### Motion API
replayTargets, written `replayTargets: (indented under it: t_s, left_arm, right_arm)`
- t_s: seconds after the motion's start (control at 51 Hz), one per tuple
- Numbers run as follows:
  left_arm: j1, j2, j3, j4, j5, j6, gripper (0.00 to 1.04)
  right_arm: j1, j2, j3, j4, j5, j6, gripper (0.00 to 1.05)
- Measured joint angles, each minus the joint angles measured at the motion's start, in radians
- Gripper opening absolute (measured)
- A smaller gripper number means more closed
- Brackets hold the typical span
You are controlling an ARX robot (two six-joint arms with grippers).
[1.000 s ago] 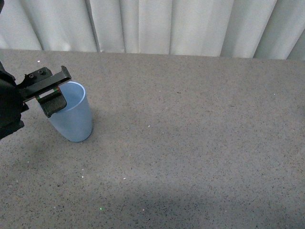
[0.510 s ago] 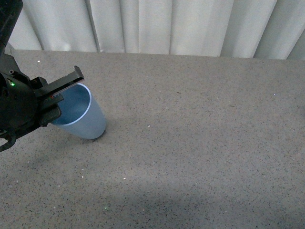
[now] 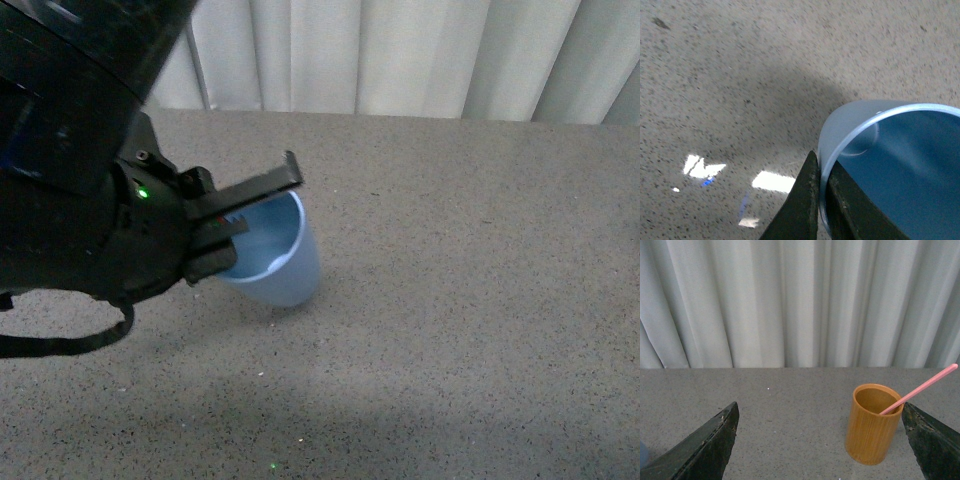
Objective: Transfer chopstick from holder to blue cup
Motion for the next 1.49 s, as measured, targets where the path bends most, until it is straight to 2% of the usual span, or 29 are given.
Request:
replayTargets:
  t_s: [0.176, 0.471, 0.902, 1.49]
  left_arm:
    - [-0.121, 0.028, 0.018, -0.006, -0.021, -0.028, 0.04]
    - [-0.181, 0.098, 0.093, -0.013, -0.049, -0.128, 0.04]
    - [-0.167, 0.241, 0.276, -0.056, -0.079, -0.183, 0.04]
    - [-0.177, 0.319, 0.351, -0.071, -0.084, -0.175, 0.04]
  right_arm:
    - [0.000, 0.000, 0.000, 0.000, 0.000, 0.000, 0.95]
    - [0.000, 0.000, 0.000, 0.000, 0.000, 0.000, 0.95]
    - [0.000, 0.000, 0.000, 0.000, 0.000, 0.000, 0.95]
    - [0.000, 0.000, 0.000, 0.000, 0.000, 0.000, 0.95]
